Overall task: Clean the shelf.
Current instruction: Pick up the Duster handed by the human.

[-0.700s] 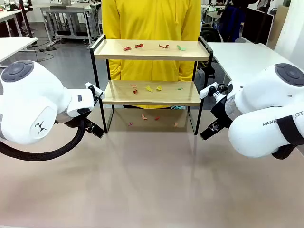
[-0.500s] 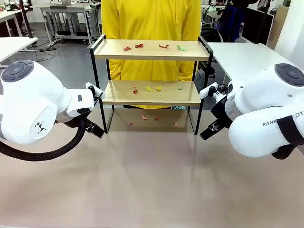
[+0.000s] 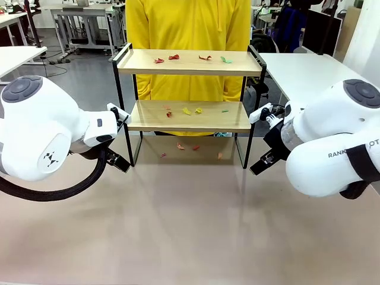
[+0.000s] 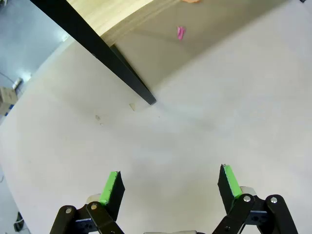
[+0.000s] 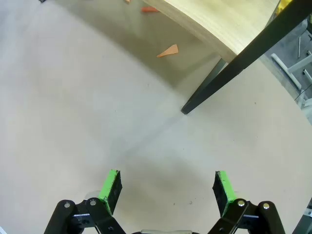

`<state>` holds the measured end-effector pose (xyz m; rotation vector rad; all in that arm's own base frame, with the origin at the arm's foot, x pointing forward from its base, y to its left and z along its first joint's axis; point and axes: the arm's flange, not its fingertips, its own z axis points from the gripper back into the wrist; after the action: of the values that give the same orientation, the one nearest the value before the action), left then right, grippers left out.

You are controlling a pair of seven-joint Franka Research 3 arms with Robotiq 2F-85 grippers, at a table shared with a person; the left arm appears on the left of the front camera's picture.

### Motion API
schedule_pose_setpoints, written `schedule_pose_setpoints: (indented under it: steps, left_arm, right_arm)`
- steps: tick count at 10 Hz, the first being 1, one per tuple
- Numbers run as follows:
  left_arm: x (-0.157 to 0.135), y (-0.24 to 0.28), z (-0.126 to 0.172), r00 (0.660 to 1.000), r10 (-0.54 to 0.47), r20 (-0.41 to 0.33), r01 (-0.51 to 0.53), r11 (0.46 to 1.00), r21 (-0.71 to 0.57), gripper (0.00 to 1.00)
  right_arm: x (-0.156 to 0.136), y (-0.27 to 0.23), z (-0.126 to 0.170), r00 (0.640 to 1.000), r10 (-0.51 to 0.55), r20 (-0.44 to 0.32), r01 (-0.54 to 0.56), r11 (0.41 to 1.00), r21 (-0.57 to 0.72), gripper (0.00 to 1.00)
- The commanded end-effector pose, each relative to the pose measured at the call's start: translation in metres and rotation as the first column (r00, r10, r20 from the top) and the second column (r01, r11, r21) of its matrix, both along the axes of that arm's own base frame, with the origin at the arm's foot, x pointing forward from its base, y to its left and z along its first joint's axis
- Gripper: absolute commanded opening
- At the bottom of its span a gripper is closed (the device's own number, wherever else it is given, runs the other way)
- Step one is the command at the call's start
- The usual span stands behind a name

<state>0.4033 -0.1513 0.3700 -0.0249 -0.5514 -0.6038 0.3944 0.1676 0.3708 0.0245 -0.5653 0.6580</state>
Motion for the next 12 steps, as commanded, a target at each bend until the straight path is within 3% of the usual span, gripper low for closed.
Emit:
schedule_pose_setpoints:
  steps: [1,3,6,7,8,9,10,11,12]
  left_arm:
    - [0.0,0.0,0.0,1.0,-0.001,0.0,0.001,1.0,0.0,1.0]
    - [0.0,0.0,0.0,1.0,0.0,0.0,0.0,1.0,0.0,1.0]
    - [0.021,0.028,0.065,0.997,-0.037,-0.061,0.031,0.994,-0.103,1.0]
    - [0.029,0.044,0.084,0.993,-0.078,-0.083,0.067,0.989,-0.13,1.0]
    - [0.038,0.056,0.1,0.976,-0.186,-0.113,0.165,0.972,-0.169,1.0]
    - [0.049,0.078,0.106,0.944,-0.315,-0.1,0.29,0.934,-0.208,1.0]
    - [0.064,0.1,0.106,0.916,-0.395,-0.072,0.367,0.897,-0.248,1.0]
    - [0.081,0.124,0.101,0.891,-0.453,0.0,0.432,0.85,-0.301,1.0]
    - [0.094,0.142,0.095,0.842,-0.527,0.114,0.53,0.769,-0.357,1.0]
  right_arm:
    - [0.0,0.0,0.0,1.0,0.0,0.0,0.0,1.0,0.001,1.0]
    - [0.0,0.0,0.0,1.0,0.0,0.0,0.0,1.0,0.0,1.0]
    - [0.04,-0.034,0.071,0.996,0.052,-0.071,-0.043,0.992,0.121,1.0]
    - [0.046,-0.05,0.087,0.995,0.063,-0.072,-0.052,0.987,0.149,1.0]
    - [0.052,-0.066,0.097,0.988,0.138,-0.065,-0.126,0.978,0.166,1.0]
    - [0.064,-0.089,0.104,0.974,0.224,-0.042,-0.212,0.958,0.193,1.0]
    - [0.081,-0.112,0.105,0.982,0.187,0.016,-0.186,0.958,0.216,1.0]
    - [0.096,-0.133,0.101,0.949,0.306,0.07,-0.314,0.92,0.234,1.0]
    - [0.108,-0.151,0.094,0.894,0.429,0.126,-0.447,0.856,0.258,1.0]
